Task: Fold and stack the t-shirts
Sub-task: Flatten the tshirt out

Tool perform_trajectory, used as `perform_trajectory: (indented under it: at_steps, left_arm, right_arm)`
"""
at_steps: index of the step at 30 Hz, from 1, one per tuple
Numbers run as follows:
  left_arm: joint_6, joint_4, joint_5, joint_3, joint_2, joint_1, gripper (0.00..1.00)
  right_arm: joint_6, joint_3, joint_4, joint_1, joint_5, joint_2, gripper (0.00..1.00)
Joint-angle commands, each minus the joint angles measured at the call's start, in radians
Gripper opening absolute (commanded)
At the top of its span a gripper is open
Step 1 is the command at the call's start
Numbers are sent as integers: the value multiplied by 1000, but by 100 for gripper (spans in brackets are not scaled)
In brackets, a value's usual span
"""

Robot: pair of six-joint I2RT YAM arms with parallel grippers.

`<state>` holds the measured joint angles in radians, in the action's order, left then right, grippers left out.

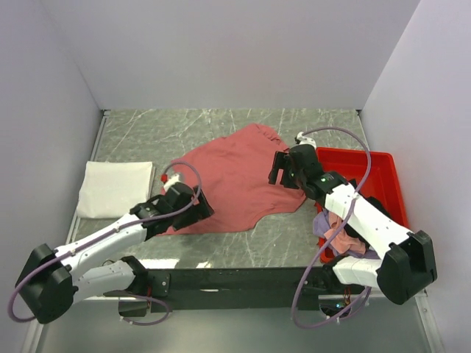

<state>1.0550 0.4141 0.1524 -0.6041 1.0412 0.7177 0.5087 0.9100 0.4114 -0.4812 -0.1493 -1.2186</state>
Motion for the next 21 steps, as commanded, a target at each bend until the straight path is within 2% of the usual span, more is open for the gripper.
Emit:
perform_trajectory:
  at_steps: [1, 4, 10, 16, 21]
  left_arm:
    - [106, 55, 65, -2, 52, 64, 99]
    - [143, 98, 111, -19, 83, 77, 100]
    - [163, 35, 75, -11, 173, 92, 99]
    - [203, 20, 70, -11, 246, 108, 93]
    - [252, 31, 127, -40, 301, 108, 81]
  right_arm:
    - [16, -13, -49, 9, 26, 19, 90]
    - [19, -14, -37, 10, 47, 4, 91]
    - [25, -34, -8, 15, 5, -13, 91]
    - [30, -71, -8, 38, 2, -5, 91]
    - [13, -85, -11, 39, 16, -6, 91]
